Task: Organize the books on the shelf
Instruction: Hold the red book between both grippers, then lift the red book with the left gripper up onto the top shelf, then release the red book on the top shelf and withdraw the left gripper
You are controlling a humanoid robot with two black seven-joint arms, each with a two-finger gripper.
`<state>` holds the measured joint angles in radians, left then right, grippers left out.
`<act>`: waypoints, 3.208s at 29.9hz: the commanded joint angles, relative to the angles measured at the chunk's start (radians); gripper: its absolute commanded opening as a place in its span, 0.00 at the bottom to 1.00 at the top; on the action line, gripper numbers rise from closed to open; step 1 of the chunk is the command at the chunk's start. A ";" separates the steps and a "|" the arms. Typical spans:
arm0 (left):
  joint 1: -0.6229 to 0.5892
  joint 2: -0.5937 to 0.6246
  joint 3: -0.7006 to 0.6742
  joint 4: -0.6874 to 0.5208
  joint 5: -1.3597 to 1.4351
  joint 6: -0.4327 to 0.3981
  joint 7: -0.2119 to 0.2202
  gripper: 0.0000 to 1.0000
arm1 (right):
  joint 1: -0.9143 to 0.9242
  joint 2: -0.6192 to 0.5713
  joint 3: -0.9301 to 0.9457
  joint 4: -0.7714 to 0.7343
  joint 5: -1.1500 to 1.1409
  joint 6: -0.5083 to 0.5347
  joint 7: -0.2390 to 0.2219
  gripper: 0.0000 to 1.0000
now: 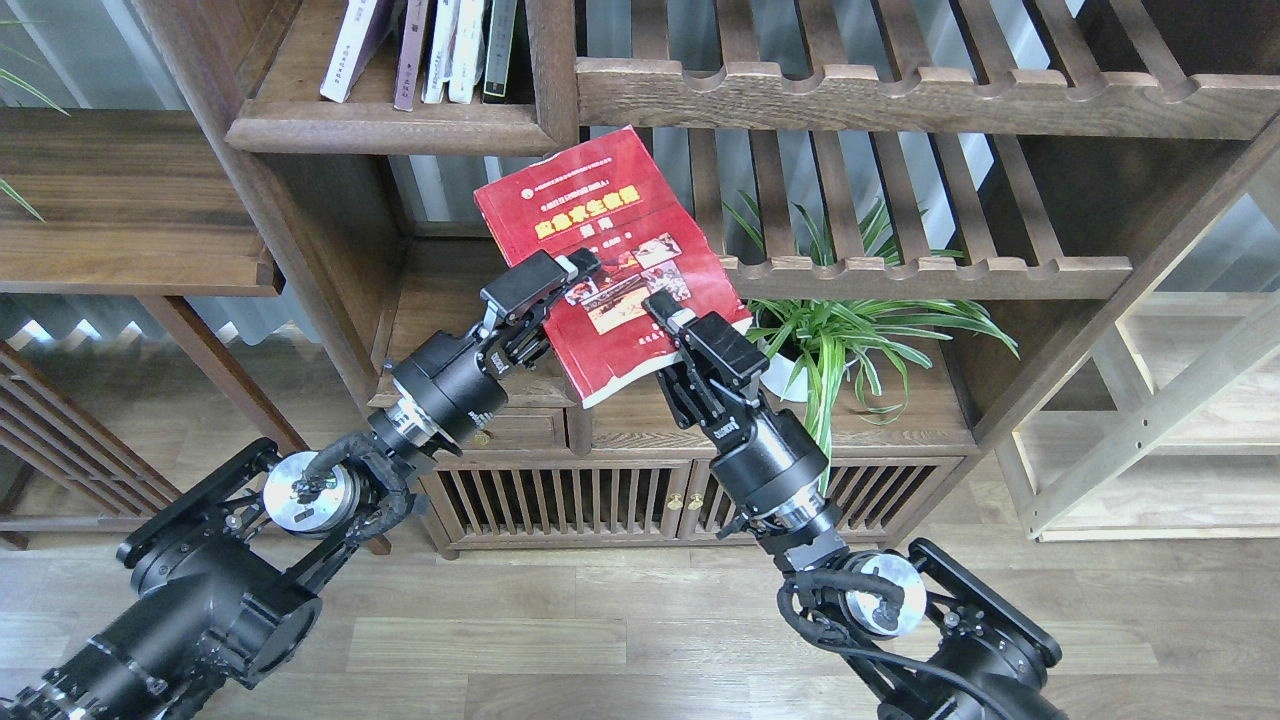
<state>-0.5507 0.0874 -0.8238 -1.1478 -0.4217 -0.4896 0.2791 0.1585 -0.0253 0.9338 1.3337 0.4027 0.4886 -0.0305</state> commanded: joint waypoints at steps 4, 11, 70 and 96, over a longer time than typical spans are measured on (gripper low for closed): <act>0.000 0.002 -0.015 0.002 0.000 0.001 -0.006 0.02 | 0.003 0.007 0.030 -0.001 0.001 0.000 0.001 0.51; -0.002 0.009 -0.024 -0.009 -0.002 0.001 -0.006 0.03 | 0.001 0.002 0.088 -0.004 0.001 0.000 0.004 0.58; -0.084 0.204 -0.592 -0.540 0.978 0.107 0.051 0.00 | -0.066 -0.288 0.223 -0.068 -0.002 0.000 -0.003 0.68; -0.183 0.219 -0.620 -0.540 1.164 0.563 -0.011 0.00 | -0.088 -0.324 0.231 -0.111 -0.002 0.000 -0.003 0.76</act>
<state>-0.7278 0.3033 -1.4503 -1.6909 0.7143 0.0535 0.2653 0.0706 -0.3513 1.1708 1.2266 0.4004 0.4887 -0.0338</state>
